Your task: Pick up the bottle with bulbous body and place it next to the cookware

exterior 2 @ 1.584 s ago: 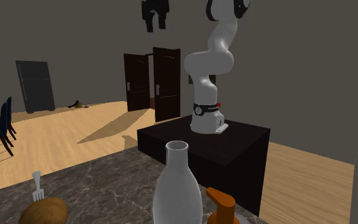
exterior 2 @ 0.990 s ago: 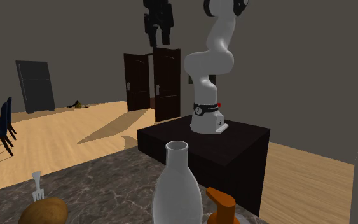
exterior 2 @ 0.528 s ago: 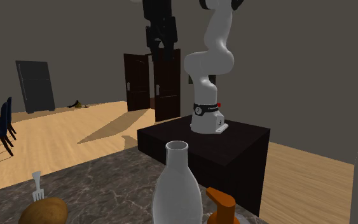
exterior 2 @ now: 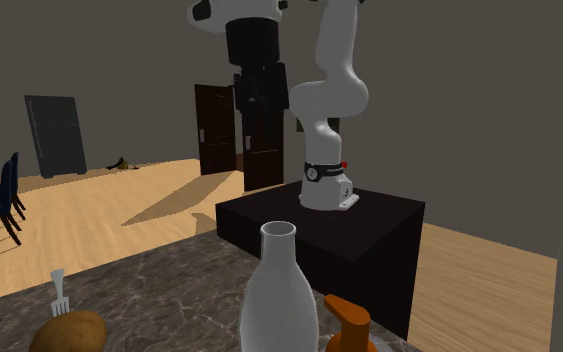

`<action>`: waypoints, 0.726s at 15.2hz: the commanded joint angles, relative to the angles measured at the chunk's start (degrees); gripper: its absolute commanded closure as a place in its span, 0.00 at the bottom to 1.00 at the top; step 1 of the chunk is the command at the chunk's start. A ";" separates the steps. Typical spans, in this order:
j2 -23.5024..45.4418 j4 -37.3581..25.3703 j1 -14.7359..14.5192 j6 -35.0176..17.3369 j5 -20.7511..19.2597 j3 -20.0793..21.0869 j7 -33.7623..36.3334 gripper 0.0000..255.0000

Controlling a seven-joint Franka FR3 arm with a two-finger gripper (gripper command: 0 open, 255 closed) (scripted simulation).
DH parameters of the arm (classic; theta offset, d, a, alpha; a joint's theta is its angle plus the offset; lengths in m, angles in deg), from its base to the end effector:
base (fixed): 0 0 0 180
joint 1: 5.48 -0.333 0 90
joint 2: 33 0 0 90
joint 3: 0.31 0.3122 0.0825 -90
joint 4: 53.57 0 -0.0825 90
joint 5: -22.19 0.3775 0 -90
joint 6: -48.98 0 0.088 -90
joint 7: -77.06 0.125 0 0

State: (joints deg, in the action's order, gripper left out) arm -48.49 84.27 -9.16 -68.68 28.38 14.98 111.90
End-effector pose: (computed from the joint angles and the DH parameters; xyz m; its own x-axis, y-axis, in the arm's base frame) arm 0.4113 0.1492 0.3875 0.9375 -0.3373 -0.0850 -0.3356 -0.9414 0.0344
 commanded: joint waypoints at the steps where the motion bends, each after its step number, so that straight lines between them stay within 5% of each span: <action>1: 4.19 -1.64 -0.16 -2.96 -0.33 1.24 2.44 0.00; 11: 26.19 -13.79 -2.78 -13.72 -6.92 4.37 15.79 0.00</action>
State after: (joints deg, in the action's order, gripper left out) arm -24.46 71.55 -11.47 -81.21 22.27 19.24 126.24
